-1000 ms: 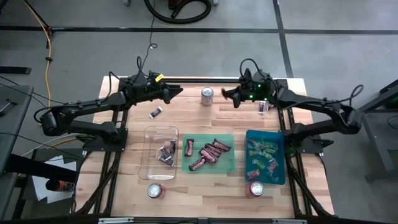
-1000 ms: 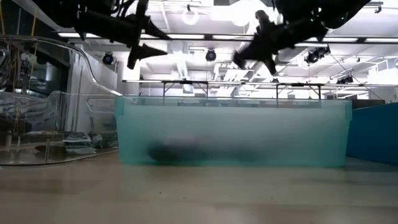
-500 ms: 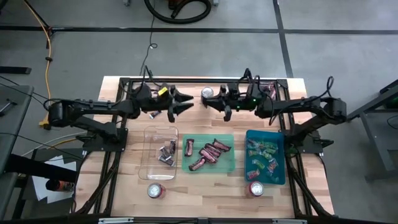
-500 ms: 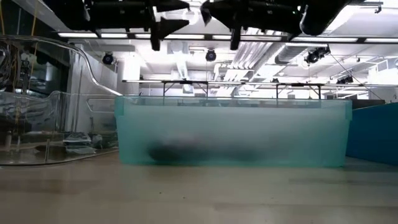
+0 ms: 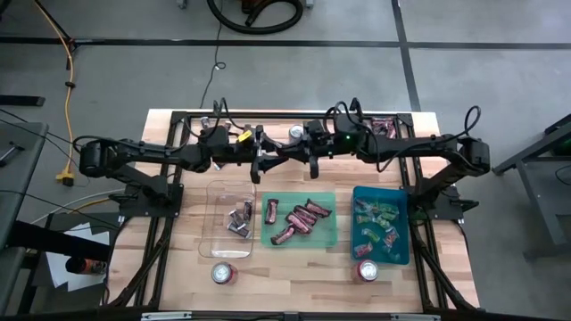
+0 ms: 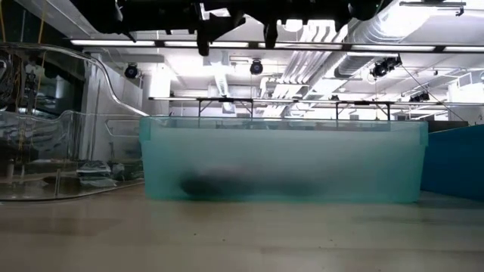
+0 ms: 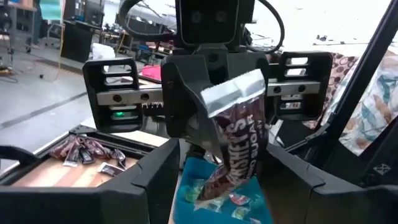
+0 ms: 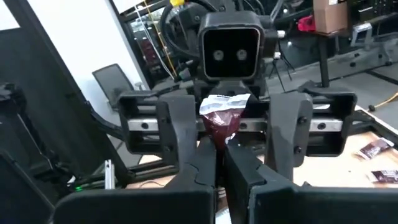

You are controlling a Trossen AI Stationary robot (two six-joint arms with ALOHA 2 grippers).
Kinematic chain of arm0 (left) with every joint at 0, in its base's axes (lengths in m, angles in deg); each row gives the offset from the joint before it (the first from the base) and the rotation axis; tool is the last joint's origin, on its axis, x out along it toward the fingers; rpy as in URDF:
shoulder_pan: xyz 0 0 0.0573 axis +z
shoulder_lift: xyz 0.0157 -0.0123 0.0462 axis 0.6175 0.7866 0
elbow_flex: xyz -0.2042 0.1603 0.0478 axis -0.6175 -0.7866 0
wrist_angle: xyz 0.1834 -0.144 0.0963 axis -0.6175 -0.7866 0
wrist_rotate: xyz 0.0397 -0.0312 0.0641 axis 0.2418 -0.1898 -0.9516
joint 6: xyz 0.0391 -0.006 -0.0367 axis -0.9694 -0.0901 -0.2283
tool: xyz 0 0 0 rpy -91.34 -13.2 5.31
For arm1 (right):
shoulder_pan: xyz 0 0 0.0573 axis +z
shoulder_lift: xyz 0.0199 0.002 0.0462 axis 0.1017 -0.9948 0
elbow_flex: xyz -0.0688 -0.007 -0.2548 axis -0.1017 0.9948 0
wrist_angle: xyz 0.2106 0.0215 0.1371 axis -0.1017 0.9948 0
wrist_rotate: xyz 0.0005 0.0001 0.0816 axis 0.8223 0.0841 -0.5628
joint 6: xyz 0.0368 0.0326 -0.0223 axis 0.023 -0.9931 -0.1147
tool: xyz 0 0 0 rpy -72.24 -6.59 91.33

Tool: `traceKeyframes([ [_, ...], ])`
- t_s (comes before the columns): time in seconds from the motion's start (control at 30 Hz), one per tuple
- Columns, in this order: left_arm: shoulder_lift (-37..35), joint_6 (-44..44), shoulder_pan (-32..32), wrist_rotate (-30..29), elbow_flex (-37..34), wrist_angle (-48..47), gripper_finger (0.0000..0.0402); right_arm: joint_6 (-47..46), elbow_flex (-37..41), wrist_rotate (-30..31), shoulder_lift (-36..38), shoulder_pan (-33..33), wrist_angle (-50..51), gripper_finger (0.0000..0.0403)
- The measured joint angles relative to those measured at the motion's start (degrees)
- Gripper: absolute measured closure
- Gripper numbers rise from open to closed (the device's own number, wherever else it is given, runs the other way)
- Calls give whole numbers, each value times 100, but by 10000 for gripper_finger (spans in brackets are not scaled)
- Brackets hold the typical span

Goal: Organize candy in baskets
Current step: Put the brown white chocolate bar into the transparent bin

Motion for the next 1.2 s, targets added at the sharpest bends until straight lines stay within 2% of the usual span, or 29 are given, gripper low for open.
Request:
traceKeyframes([
  [0.17,-2,-356,0,1,0,-19,256,-48,-36,5,-3,-4,63,396],
  [0.43,-2,-375,110,140,-7,-225,386,-501,-42,76,2,-22,197,333],
  [0.7,-169,-373,322,402,-4,-555,398,-471,-42,327,116,-55,257,230],
  [0.8,-554,-585,535,581,-2,-1264,398,-283,-40,468,402,-229,500,205],
  [1.0,-1720,-885,936,524,-7,-3869,400,-168,-42,422,1048,-681,1670,192],
  [1.1,-2304,-561,841,506,-8,-5485,400,-167,-42,466,1207,-846,2149,192],
  [1.2,-2754,41,420,336,-138,-6696,400,-165,-42,408,1234,-926,2565,192],
])
